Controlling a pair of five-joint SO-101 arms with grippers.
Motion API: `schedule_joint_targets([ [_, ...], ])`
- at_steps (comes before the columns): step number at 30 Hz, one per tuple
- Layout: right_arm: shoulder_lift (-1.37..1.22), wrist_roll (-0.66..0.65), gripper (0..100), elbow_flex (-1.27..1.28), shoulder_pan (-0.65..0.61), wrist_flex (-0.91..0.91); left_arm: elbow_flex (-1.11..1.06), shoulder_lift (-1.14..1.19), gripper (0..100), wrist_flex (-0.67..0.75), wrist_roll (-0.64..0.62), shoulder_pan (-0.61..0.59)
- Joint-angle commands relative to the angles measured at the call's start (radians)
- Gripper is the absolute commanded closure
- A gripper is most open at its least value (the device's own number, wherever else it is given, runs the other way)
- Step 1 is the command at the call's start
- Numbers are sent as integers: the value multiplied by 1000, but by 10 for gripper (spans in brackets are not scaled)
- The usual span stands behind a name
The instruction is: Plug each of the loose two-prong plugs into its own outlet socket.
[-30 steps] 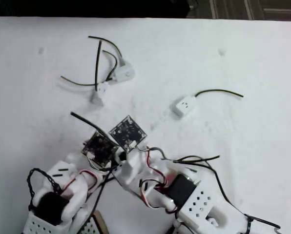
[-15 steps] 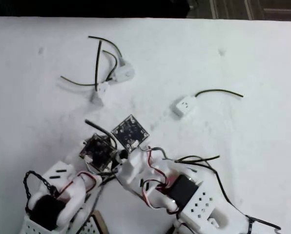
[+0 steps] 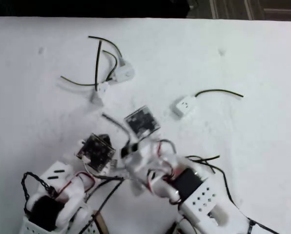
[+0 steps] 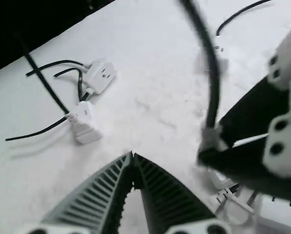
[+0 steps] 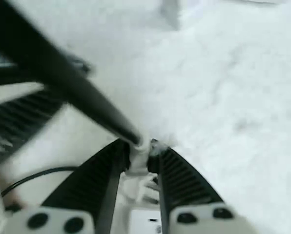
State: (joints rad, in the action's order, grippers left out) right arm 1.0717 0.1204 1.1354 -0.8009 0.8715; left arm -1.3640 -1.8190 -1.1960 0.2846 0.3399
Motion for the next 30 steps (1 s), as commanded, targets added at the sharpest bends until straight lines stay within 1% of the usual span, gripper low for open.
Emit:
schedule_joint_targets([
  [1,13,0,981,-75,203,2,37,2,975,3,8,-102],
  [3,13,-9,981,-101,295,13,34,2,974,-2,8,-114],
  [7,5,-77,981,-163,450,68,32,4,973,-3,9,-119],
  [9,4,-77,981,-181,515,79,35,4,973,0,52,-119],
  [12,2,-77,981,-187,598,73,38,7,975,14,166,-119],
  [19,2,-77,981,-198,731,59,46,28,972,34,190,-111],
  [21,2,-77,981,-199,756,58,80,101,972,34,190,-111],
  [23,2,-77,981,-204,766,59,147,226,972,35,198,-101],
  [27,1,-77,981,-213,768,64,322,541,971,17,307,-24],
  [30,1,-77,981,-215,802,59,433,765,913,3,391,22],
])
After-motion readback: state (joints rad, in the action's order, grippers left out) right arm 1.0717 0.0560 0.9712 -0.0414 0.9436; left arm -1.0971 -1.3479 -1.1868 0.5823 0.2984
